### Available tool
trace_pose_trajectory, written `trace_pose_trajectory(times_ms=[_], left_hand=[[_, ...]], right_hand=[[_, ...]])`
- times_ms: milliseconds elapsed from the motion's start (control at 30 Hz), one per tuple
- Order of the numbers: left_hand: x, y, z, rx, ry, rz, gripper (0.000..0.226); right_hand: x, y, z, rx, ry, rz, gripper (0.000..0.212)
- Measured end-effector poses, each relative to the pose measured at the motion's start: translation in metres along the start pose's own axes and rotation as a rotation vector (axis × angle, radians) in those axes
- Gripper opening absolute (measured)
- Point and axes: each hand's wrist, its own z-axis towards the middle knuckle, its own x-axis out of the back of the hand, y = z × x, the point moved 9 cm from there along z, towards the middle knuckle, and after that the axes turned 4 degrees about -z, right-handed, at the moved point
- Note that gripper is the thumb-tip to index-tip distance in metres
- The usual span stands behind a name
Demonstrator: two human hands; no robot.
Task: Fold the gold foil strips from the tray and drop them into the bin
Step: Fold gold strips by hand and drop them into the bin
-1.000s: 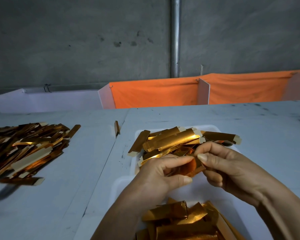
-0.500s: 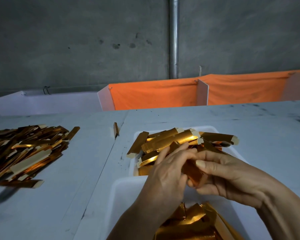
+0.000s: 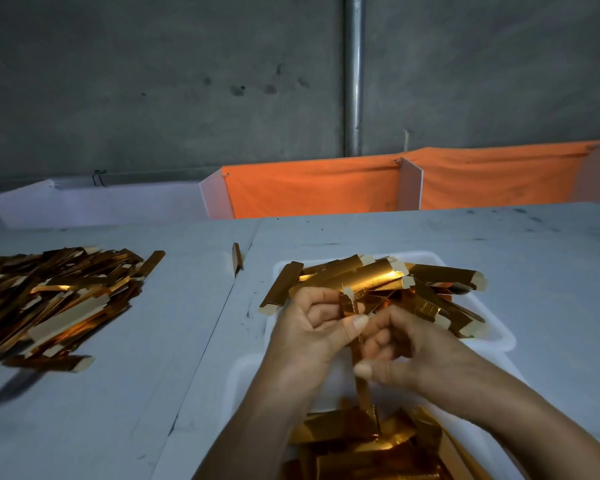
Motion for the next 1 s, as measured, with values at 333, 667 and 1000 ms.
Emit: trace_pose_trajectory(times_ms=[333, 667, 1000], left_hand=[[-0.029, 0.000, -0.014, 0.051, -0.285, 0.366, 0.022], [-0.025, 0.017, -0.011, -0.183, -0.111, 0.650, 0.038], [-0.021, 0.017, -0.010, -0.172, -0.119, 0.591, 0.037]], right_hand=[[0.032, -0.012, -0.005, 0.131, 0.232, 0.342, 0.025], [0.035, 0.009, -0.001, -0.011, 0.229, 0.511, 0.013], [0.034, -0.008, -0.006, 0.096, 0.155, 0.299, 0.014]])
